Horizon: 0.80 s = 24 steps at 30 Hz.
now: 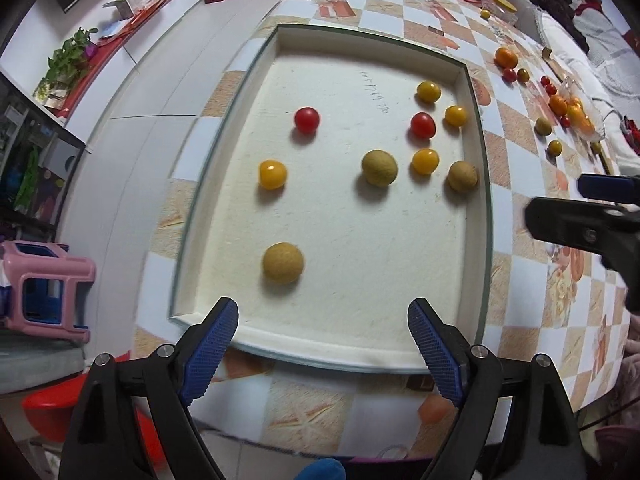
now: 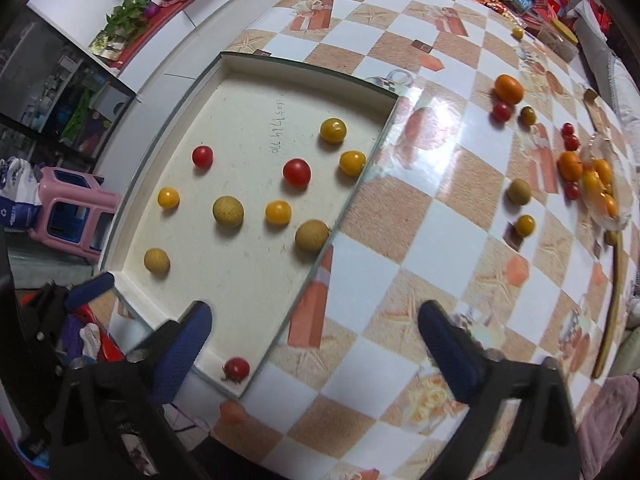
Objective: Organize fruits
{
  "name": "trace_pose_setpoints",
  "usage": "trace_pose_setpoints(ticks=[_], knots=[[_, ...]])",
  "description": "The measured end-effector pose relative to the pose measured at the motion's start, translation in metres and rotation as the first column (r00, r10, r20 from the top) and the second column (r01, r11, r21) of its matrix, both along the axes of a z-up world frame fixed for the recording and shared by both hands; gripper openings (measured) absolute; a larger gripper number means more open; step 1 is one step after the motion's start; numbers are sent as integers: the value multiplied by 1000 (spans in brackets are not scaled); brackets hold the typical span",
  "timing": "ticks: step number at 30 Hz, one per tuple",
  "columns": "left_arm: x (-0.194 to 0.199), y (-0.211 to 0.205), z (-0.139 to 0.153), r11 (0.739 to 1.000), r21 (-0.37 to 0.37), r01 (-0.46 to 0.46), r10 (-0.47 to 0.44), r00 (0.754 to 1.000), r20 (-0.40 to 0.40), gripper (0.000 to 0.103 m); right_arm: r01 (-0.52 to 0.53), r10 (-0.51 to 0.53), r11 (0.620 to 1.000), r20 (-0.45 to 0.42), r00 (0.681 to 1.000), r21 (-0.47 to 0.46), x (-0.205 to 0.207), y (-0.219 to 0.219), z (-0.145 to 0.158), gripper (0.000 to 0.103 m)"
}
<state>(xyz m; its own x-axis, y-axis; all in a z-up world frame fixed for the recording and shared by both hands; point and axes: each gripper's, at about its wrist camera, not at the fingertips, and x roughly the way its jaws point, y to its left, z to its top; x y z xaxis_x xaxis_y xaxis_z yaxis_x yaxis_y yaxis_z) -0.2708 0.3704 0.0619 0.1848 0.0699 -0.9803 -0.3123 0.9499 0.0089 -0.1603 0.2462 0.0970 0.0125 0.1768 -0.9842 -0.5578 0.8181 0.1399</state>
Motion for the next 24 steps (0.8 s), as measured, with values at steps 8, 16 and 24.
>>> trace_pose_setpoints(ticks=[8,16,24], knots=[[-12,-1,21,997,30,76,-75,997,-36,93,-62,62,996,-12,998,-58,-17,2,20,103],[-17,-6,43,990,54,127,-125,992,-28,102,-84,84,994,-5,996,-74,-32,8,34,103],[-14,-9,50,987,72,145,-143,989,-32,102,-96,98,992,28,995,-88,-38,10,44,103]])
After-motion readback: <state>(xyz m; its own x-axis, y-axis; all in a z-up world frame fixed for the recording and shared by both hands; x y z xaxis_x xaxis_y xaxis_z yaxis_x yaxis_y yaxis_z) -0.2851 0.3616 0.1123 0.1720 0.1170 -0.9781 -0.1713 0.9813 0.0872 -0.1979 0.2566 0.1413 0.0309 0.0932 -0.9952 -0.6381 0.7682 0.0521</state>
